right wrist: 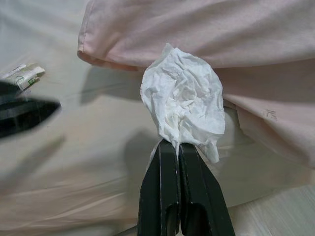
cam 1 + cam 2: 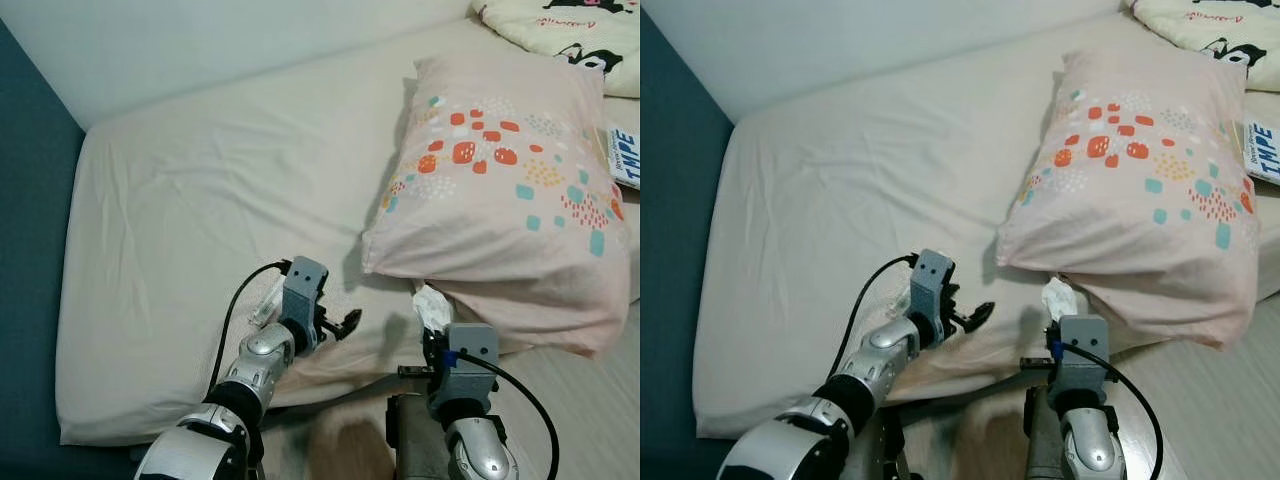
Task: Clean up the room
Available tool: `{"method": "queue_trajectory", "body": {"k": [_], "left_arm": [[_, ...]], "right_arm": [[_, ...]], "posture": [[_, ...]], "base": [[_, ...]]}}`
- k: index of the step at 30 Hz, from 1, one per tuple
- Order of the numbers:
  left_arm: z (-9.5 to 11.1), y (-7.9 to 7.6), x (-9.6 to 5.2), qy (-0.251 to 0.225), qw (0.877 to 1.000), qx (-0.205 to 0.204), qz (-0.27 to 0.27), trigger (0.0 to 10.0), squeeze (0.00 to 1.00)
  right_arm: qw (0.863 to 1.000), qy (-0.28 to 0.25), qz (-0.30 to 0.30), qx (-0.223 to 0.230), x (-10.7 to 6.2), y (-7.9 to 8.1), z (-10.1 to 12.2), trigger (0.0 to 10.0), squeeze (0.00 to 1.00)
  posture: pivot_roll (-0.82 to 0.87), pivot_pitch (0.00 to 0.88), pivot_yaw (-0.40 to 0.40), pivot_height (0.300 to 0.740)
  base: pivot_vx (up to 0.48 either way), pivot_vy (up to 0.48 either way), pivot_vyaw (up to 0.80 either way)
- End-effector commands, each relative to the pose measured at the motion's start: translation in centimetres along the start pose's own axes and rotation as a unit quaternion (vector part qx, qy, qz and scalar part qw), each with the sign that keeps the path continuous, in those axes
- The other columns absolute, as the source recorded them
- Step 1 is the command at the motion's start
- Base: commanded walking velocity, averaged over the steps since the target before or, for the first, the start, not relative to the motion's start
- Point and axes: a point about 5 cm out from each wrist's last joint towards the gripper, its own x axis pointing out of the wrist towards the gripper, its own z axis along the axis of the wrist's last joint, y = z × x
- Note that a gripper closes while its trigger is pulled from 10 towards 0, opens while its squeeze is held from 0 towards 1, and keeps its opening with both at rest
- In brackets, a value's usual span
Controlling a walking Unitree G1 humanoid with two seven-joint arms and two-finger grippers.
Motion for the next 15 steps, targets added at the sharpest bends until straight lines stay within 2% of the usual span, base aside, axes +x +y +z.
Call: {"method": "queue_trajectory", "body": {"k": [1, 6, 10, 13, 15], "left_arm": [[0.9, 1.3, -0.1, -0.019, 0.999, 0.006, 0.028, 10.0, 1.00], [1.8, 2.5, -0.2, -0.032, 0.998, 0.024, 0.042, 10.0, 1.00], [1.6, 2.8, -0.3, -0.014, 0.997, 0.054, 0.050, 10.0, 1.00], [0.7, 3.2, -0.6, 0.021, 0.993, 0.097, 0.062, 10.0, 1.00], [0.4, 3.3, -0.8, 0.033, 0.991, 0.111, 0.063, 10.0, 1.00]], "right_arm": [[1.000, 0.006, 0.007, 0.009, -0.3, 0.3, 0.0, 10.0, 0.00], [1.000, 0.006, 0.008, 0.011, -0.4, 0.4, 0.0, 10.0, 0.00], [1.000, 0.007, 0.010, 0.011, -0.4, 0.5, 0.0, 10.0, 0.00], [1.000, 0.008, 0.011, 0.011, -0.4, 0.5, 0.0, 10.0, 0.00], [1.000, 0.008, 0.012, 0.011, -0.4, 0.5, 0.0, 10.0, 0.00]], "posture": [[-0.14, 0.293, 0.145, 0.597], [-0.15, 0.292, 0.144, 0.597], [-0.15, 0.293, 0.145, 0.597], [-0.15, 0.294, 0.147, 0.597], [-0.15, 0.295, 0.148, 0.597]], "base": [[0.000, 0.000, 0.00], [0.000, 0.000, 0.00], [0.000, 0.000, 0.00], [0.000, 0.000, 0.00], [0.000, 0.000, 0.00]]}}
